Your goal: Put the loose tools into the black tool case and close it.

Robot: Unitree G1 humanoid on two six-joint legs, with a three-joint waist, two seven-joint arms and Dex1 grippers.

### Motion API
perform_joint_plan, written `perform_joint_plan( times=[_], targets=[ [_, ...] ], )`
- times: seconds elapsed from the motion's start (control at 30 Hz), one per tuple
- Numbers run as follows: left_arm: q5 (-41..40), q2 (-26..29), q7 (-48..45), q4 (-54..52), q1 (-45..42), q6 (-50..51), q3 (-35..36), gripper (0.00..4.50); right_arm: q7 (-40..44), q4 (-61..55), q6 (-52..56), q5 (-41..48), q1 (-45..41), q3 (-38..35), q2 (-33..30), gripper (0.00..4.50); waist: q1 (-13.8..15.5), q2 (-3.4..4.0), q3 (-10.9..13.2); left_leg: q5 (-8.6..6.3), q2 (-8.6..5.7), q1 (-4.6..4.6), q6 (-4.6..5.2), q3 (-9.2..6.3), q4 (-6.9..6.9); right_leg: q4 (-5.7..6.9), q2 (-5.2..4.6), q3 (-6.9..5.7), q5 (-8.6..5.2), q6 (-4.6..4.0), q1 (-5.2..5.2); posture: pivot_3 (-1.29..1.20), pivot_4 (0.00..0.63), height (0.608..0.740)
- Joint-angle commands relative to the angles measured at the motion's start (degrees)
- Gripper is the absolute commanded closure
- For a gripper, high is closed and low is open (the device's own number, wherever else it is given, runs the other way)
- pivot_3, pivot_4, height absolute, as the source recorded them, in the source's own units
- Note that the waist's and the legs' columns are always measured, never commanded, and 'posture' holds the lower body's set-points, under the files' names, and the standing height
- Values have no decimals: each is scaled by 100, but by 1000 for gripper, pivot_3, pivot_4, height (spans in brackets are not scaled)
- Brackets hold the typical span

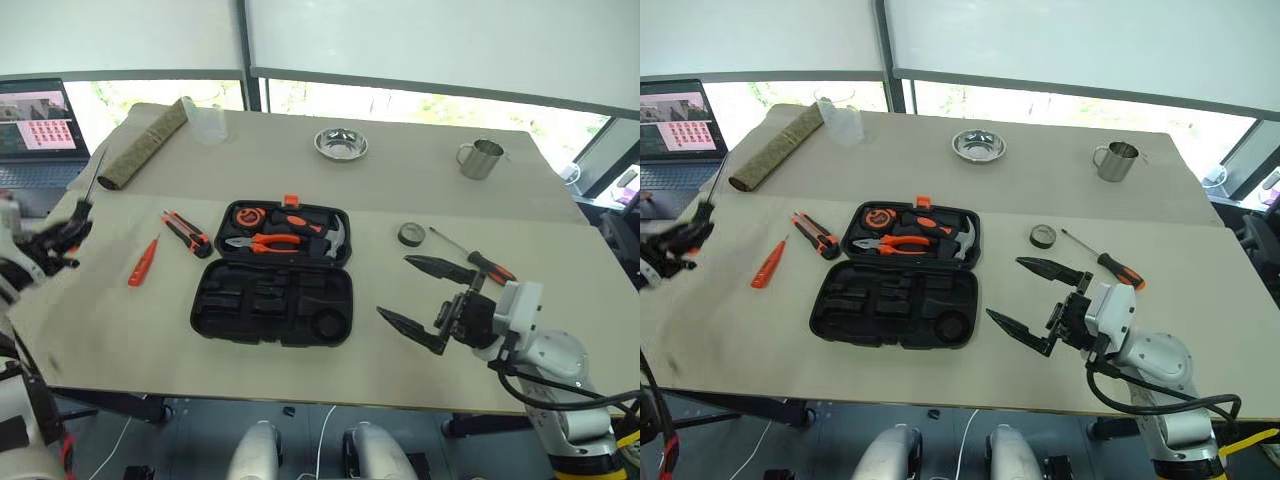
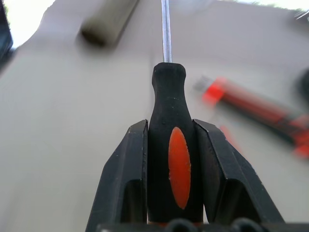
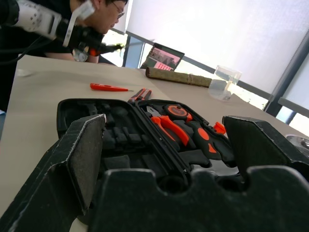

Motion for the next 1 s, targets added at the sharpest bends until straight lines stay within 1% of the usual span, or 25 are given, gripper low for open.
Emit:
perform_joint_plan(
  times=[0.03,0.1,0.17,0.23,0.3,0.37,0.43,0.57,0.7,0.8,0.87,1.0],
  targets=[
    [-40,-324,-1050,-1725,327,-187,-813,3592,483,101,83,293,42,-390,-424,0,18,18,-4,0,-2,2,0,5,0,-1,-6,3,1,3,1,0,150,740],
    [176,-463,-1416,-2551,560,-406,-1381,3592,683,242,167,383,29,-456,-621,0,41,22,-6,0,-9,4,1,14,3,-2,-16,8,1,14,8,0,150,740],
    [621,-533,-1521,-3001,672,-667,-1933,3592,874,307,276,432,22,-454,-785,0,36,22,-6,0,-12,1,1,19,9,-5,-12,12,2,17,6,0,150,740],
    [980,-588,-1558,-3107,645,-937,-2308,3592,973,326,371,453,15,-428,-878,0,6,22,-6,0,-6,0,2,17,9,-6,2,20,2,16,3,0,150,740],
    [1455,-695,-1357,-2959,473,-1166,-2661,3592,1002,306,472,436,5,-381,-930,0,-27,22,-5,-1,6,-1,3,15,9,-5,21,25,3,14,0,0,150,740],
    [1762,-796,-1266,-2947,325,-1211,-2949,3592,983,230,548,416,27,-364,-936,0,-29,22,-5,-1,18,-1,4,11,9,-5,38,27,3,13,0,0,150,740],
    [1938,-860,-1123,-2945,195,-1136,-3068,3592,942,137,583,420,106,-387,-901,0,-19,23,-5,-1,19,-1,4,9,9,-5,41,27,3,13,0,0,150,740],
    [2207,-844,-998,-2621,-23,-1338,-3193,3592,919,19,491,364,379,-424,-799,0,-18,23,-5,-2,19,-5,4,8,11,-6,41,28,2,14,-1,0,150,740],
    [2402,-838,-945,-2125,-190,-1616,-3243,3592,871,-38,406,323,568,-446,-694,0,-21,24,-5,-2,19,-3,5,9,12,-6,41,29,2,14,0,0,150,740],
    [2639,-924,-843,-1568,-438,-2007,-3362,3592,880,-29,365,297,607,-426,-634,0,-11,23,-5,-2,19,-3,4,7,13,-5,41,27,2,14,0,0,150,740],
    [2710,-946,-862,-1354,-526,-2237,-3431,3592,878,-36,355,284,612,-412,-616,0,-6,24,-5,-2,18,-3,4,7,18,-5,41,27,2,15,2,0,150,740],
    [2937,-1117,-597,-894,-733,-2485,-3547,3592,884,-38,336,270,605,-378,-570,0,11,24,-5,-2,18,-2,4,8,19,-4,41,27,2,14,4,0,150,740]
  ],
)
